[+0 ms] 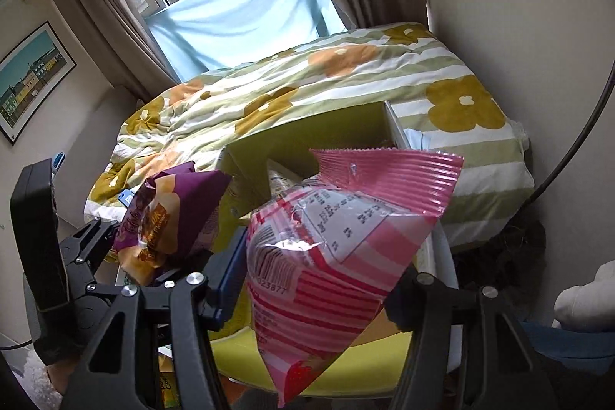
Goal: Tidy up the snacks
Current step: 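Carry both bags to the box while the left tool releases the purple bag inside, then release the pink striped bag into the box with the right tool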
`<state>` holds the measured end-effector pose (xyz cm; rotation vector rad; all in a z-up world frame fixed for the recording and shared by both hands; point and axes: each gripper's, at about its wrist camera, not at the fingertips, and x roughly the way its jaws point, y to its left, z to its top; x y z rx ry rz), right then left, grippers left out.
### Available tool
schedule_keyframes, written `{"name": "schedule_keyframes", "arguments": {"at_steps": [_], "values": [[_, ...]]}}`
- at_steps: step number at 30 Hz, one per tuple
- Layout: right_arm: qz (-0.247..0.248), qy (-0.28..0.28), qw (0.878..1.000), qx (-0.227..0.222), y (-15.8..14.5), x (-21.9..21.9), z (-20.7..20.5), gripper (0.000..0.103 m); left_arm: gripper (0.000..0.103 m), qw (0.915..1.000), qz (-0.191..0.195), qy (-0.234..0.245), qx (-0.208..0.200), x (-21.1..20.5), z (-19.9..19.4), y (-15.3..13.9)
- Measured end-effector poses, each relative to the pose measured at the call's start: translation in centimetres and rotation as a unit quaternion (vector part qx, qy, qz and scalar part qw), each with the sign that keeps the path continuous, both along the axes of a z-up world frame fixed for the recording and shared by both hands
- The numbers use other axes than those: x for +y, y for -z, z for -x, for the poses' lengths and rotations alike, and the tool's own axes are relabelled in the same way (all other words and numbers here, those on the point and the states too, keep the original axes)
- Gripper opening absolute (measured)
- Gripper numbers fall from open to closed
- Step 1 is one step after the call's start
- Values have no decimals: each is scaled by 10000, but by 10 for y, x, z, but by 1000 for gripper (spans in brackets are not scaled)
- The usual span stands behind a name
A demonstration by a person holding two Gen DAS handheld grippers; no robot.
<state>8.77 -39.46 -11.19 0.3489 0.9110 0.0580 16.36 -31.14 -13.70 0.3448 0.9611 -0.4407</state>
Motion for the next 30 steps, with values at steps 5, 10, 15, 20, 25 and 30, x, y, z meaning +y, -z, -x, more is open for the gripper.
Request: {"name": "schedule_keyframes", "arguments": {"at_steps": [5, 10, 15, 20, 25, 30], "values": [[-33, -86, 9998, 172, 11, -21, 0, 56, 101, 9987, -445, -183, 166, -13, -9, 24], [-70, -87, 9997, 199, 14, -33, 0, 56, 101, 9993, -248, -181, 197, 3, -1, 19], [34, -152, 9997, 190, 16, -30, 1, 57, 101, 9995, 94, -243, 174, 23, 11, 3], [64, -298, 9992, 254, 21, -25, -2, 58, 101, 9992, 150, -359, 123, 37, 14, -5], [366, -602, 9963, 500, 35, -9, -17, 59, 101, 9988, 67, -473, 82, 44, 15, -8], [687, -894, 9908, 743, 51, 5, -28, 69, 101, 9985, -65, -529, 94, 48, 17, -5]]}}
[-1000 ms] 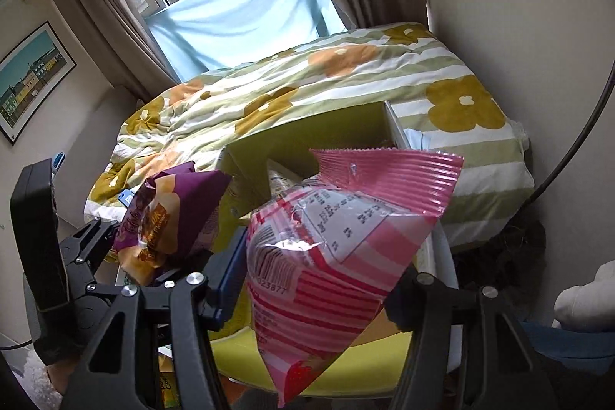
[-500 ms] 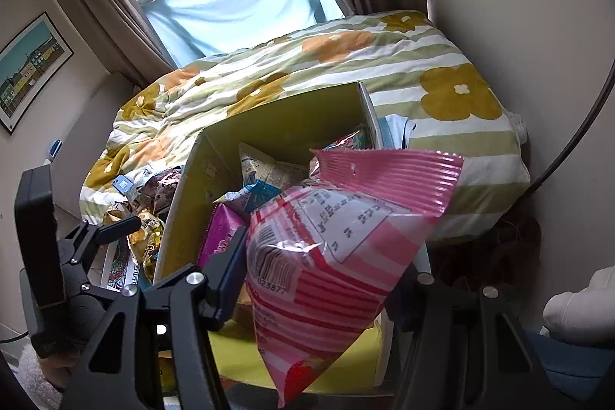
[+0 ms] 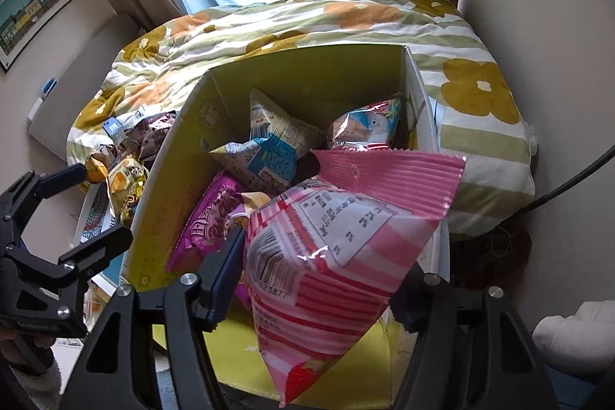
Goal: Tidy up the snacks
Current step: 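Release the pink striped bag into the box with the right tool, then move both open tools back over the remaining snacks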
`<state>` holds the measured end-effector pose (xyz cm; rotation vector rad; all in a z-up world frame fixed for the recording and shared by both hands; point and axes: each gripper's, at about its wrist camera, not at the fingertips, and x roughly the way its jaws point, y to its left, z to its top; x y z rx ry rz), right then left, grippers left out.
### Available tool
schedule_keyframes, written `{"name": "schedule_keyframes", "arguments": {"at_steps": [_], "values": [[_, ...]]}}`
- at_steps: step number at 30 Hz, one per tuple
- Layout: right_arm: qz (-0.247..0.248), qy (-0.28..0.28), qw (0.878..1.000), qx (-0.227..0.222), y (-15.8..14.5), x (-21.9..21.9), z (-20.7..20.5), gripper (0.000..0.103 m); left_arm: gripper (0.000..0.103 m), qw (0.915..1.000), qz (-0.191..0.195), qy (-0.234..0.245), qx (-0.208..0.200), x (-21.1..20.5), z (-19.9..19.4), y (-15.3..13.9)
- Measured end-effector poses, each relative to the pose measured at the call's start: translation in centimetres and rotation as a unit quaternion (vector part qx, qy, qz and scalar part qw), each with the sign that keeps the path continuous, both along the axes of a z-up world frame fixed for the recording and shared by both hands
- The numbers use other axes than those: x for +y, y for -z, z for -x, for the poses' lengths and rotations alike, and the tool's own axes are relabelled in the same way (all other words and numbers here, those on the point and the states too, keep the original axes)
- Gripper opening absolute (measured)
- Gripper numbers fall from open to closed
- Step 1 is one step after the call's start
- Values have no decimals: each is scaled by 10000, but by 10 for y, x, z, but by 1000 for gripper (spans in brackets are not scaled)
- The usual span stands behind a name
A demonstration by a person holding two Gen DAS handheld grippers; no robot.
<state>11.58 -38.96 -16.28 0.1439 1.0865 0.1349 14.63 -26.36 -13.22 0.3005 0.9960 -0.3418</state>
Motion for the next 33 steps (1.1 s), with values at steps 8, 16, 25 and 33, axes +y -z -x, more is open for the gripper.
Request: {"name": "schedule_keyframes", "arguments": {"at_steps": [8, 16, 25, 33], "values": [[258, -18, 9990, -351, -4, -1, 16, 102, 101, 9999, 94, -130, 31, 7, 7, 0], [273, -49, 9980, -569, -25, 7, 31, 102, 101, 9992, 241, -294, -77, 20, 18, -13], [115, -355, 9943, -999, -65, 40, 43, 102, 101, 9955, 409, -776, -369, 63, 40, -40], [-274, -707, 9887, -1291, -82, 92, 40, 103, 101, 9874, 320, -1441, -579, 140, 44, -49]]}}
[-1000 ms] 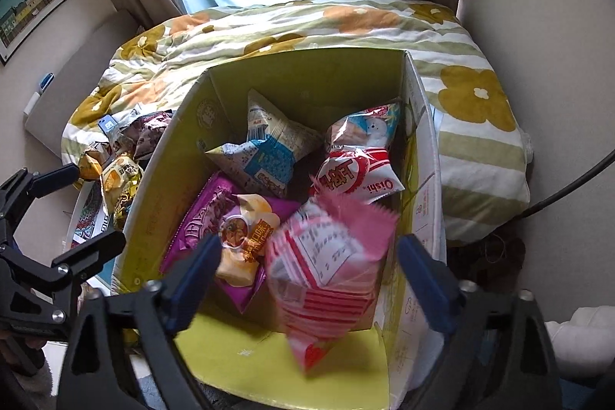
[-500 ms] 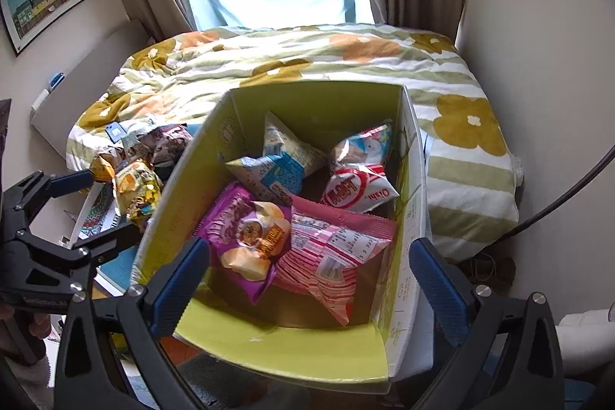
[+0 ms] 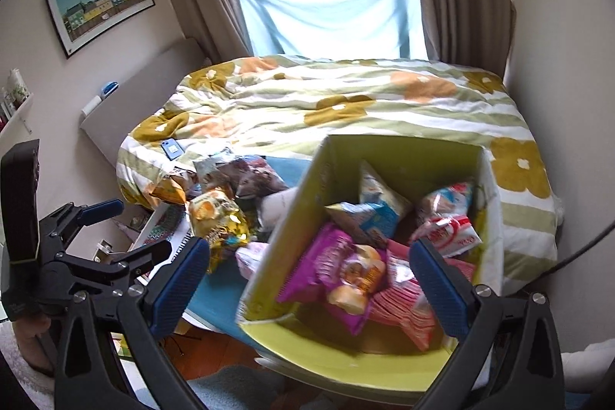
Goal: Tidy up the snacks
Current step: 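Move both open tools back over the remaining snacks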
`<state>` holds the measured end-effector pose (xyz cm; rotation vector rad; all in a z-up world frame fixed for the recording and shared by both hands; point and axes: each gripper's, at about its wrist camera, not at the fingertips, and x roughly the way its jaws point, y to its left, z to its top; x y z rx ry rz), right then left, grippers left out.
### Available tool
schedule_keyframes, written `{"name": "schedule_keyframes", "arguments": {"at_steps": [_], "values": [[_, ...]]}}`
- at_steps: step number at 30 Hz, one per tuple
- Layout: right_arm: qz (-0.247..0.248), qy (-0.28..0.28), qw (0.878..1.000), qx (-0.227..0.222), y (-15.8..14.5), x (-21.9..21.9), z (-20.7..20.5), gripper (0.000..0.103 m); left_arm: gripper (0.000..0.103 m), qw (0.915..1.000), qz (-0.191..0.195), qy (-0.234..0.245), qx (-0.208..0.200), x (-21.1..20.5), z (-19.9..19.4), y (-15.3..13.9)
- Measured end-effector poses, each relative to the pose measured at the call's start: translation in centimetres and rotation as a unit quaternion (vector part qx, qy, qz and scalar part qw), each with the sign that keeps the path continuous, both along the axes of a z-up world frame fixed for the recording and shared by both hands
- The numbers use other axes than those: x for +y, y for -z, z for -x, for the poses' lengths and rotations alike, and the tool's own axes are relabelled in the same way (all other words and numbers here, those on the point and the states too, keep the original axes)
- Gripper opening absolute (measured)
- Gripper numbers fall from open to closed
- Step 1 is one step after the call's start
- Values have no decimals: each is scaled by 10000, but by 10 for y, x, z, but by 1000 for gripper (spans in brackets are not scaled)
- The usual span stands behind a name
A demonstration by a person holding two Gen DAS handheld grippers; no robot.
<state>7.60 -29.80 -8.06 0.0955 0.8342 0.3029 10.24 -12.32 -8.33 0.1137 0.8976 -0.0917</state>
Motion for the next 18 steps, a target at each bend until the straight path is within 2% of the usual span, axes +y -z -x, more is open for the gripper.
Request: {"name": "schedule_keyframes", "arguments": {"at_steps": [4, 8, 12, 18], "values": [[59, -22, 9999, -128, -2, 38, -3, 103, 101, 9999, -15, -158, -33, 46, -8, 2], [53, 59, 9999, -91, 4, 68, -11, 103, 101, 9999, -15, -99, 43, 87, -19, 9], [-272, 278, 9992, 82, 18, 96, -22, 103, 101, 9996, -159, 202, 108, 122, -35, 18], [-236, 672, 9965, 436, 46, 147, -38, 103, 101, 9955, -223, 896, 234, 148, -66, 35]]}}
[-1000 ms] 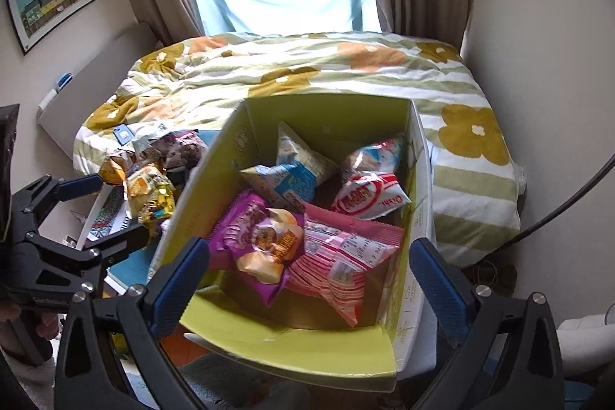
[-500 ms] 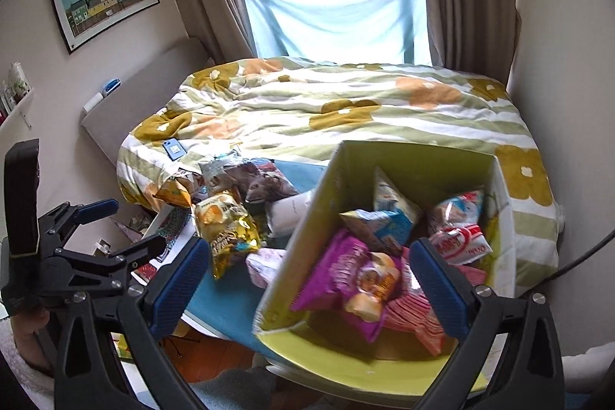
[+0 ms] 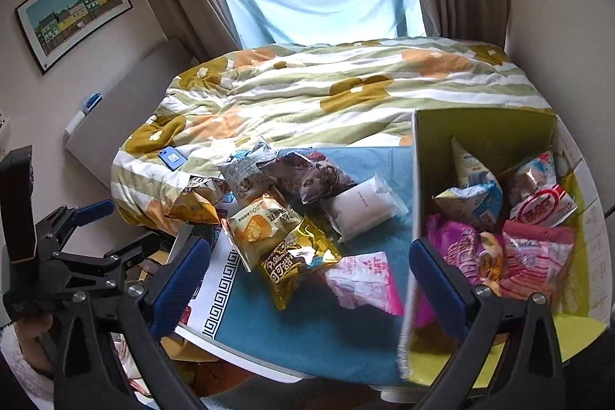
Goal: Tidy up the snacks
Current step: 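Move both open tools back over the remaining snacks, then grasp the cream cake bag with the left tool while the right grasps the gold chocolate bag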
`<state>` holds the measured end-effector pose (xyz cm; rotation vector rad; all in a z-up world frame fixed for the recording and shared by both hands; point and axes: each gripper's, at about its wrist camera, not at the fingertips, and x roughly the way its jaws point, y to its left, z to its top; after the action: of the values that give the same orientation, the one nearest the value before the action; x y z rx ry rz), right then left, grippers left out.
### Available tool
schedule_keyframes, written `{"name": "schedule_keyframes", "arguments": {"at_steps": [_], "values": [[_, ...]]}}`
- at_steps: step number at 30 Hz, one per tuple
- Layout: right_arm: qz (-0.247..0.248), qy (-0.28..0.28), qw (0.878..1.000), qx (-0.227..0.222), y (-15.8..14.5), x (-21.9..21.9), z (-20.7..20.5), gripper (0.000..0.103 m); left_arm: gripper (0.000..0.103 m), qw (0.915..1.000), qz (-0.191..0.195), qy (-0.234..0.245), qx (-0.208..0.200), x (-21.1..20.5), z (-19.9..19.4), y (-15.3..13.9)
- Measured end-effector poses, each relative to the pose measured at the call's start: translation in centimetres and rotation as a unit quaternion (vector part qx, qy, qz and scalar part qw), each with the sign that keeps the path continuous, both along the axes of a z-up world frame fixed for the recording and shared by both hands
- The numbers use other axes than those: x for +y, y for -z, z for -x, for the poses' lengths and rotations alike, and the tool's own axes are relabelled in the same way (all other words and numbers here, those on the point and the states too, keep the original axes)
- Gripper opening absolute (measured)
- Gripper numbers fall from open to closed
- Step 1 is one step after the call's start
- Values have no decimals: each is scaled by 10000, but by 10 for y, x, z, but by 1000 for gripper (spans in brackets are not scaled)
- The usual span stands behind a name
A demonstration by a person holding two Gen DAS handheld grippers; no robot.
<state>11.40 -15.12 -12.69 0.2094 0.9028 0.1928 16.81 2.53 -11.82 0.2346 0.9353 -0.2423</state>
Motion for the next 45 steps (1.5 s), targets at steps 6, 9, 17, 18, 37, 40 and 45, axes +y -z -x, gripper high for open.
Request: {"name": "schedule_keyframes", "arguments": {"at_steps": [6, 9, 17, 18, 37, 40, 45], "values": [[-195, 620, 9970, 429, 33, 26, -6, 103, 101, 9968, -36, 757, 255, 4, -28, 25], [-527, 982, 9922, 566, 47, 31, -2, 103, 101, 9934, -47, 1048, 458, 0, -42, 40], [-730, 1601, 9797, 961, 86, 40, 7, 103, 101, 9837, -59, 1611, 792, -22, -80, 85], [-726, 1648, 9788, 976, 91, 41, 7, 103, 101, 9826, -62, 1652, 850, -25, -84, 92], [-953, 1658, 9762, 1026, 154, 60, -12, 96, 97, 9668, -409, 2009, 1527, -56, -108, 172], [-933, 1600, 9773, 1031, 158, 61, -17, 90, 82, 9656, -455, 2007, 1586, -57, -110, 178], [-824, 1491, 9797, 1059, 166, 63, -26, 85, 65, 9630, -431, 2071, 1671, -59, -115, 184]]}}
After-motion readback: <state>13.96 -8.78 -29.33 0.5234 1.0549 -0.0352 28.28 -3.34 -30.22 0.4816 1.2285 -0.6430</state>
